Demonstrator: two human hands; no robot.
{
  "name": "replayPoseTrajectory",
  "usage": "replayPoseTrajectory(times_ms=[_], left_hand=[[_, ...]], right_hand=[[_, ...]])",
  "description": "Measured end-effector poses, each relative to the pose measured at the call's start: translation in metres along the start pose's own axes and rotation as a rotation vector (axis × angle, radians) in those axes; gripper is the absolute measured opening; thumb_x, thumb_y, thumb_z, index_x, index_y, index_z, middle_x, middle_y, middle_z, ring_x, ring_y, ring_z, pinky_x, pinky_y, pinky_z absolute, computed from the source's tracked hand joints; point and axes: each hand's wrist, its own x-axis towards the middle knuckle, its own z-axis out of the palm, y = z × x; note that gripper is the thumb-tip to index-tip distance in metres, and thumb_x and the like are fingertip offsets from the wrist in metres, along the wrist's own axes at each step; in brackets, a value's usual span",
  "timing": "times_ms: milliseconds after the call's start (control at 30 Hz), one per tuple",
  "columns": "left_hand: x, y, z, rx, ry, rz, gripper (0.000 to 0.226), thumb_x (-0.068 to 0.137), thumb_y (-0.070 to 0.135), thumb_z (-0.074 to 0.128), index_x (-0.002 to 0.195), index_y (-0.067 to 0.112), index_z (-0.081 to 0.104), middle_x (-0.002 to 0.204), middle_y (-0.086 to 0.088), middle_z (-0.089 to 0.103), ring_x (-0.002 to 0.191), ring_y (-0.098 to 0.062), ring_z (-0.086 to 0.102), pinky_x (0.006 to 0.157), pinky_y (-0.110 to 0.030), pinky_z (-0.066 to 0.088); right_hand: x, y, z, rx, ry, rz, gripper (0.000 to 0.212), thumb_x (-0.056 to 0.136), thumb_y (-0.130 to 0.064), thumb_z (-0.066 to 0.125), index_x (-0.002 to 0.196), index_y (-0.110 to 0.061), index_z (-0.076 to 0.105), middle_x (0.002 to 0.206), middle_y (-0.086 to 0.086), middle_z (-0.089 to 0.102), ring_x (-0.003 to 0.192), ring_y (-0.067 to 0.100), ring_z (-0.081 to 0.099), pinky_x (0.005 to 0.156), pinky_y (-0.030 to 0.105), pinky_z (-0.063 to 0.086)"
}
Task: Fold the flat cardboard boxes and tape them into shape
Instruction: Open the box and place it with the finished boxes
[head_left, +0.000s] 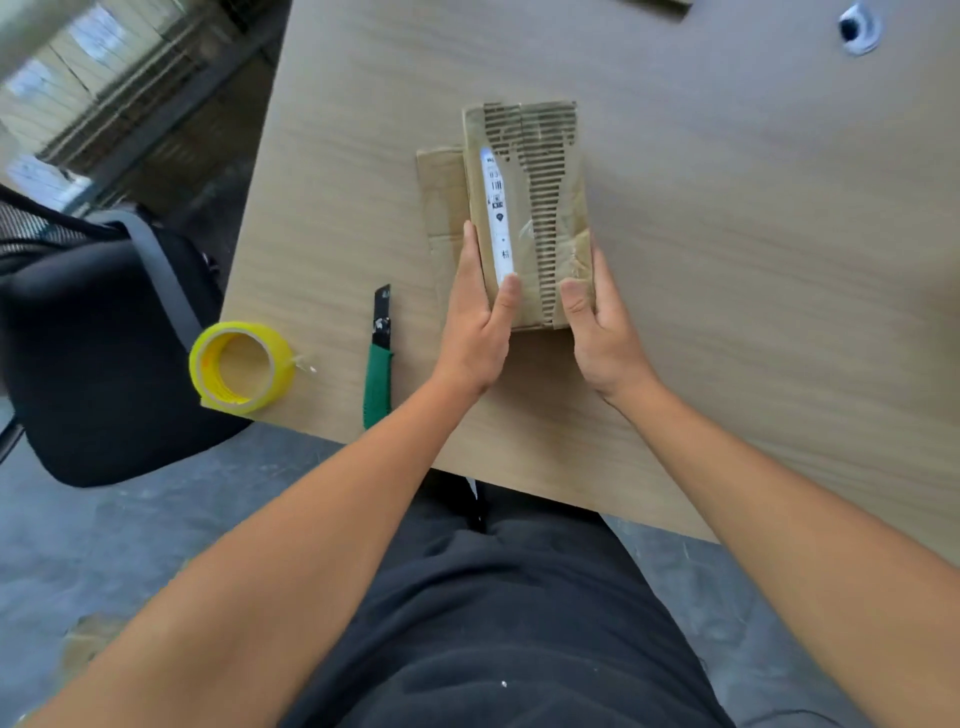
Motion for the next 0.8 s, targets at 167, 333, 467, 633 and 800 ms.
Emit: replayPoseTrajectory(times_ms=[167,333,467,633,800], left_hand=[[-0.001,0.044,-0.017,-0.055,-0.070,-0.004,0.077,0.102,0.037,0.054,0.161,0.028,0.006,0.166,0.010,0.021,0.149,-0.001,0.024,0.120,-0.026,0.026],[0.001,0.096,-0.043,-0.150,-0.160,0.210,0.071,0.091,-0.005,0.061,0.148,0.021,0.028,0.145,0.011,0.042,0.137,-0.010,0.046,0.107,-0.030,0.049],[-0.004,0.130,-0.059,-0.289,-0.314,0.244,0.054,0.082,0.014,0.058,0.134,0.022,0.046,0.138,0.005,0.054,0.131,-0.008,0.051,0.094,-0.029,0.051],[-0.017,0.164,-0.067,-0.220,-0.383,0.173,0.072,0.075,0.078,0.052,0.124,0.027,0.042,0.119,0.012,0.058,0.099,0.017,0.058,0.078,-0.015,0.046],[-0.025,0.163,-0.060,-0.180,-0.420,0.108,0.084,0.064,0.076,0.076,0.126,0.032,0.039,0.127,0.005,0.061,0.101,0.006,0.065,0.082,-0.024,0.049]], right_hand=[[-0.015,-0.042,-0.003,-0.098,0.126,-0.038,0.059,0.107,-0.016,0.049,0.159,-0.010,0.021,0.159,0.007,0.037,0.147,0.017,0.035,0.123,0.044,0.028],[-0.050,-0.102,-0.017,0.211,0.263,-0.067,0.036,0.097,-0.029,0.057,0.129,-0.022,0.041,0.127,0.001,0.057,0.112,0.000,0.060,0.091,0.029,0.053],[-0.070,-0.135,-0.024,0.432,0.329,-0.062,0.063,0.083,-0.072,0.049,0.126,-0.026,0.048,0.130,0.006,0.062,0.114,0.022,0.063,0.090,0.045,0.054],[-0.091,-0.148,-0.031,0.415,0.340,-0.078,0.088,0.068,-0.088,0.053,0.120,-0.017,0.043,0.130,0.006,0.062,0.116,0.015,0.061,0.087,0.040,0.048],[-0.100,-0.143,-0.033,0.321,0.360,-0.153,0.058,0.077,-0.038,0.062,0.129,-0.030,0.037,0.131,-0.005,0.056,0.101,-0.002,0.062,0.079,0.019,0.046]])
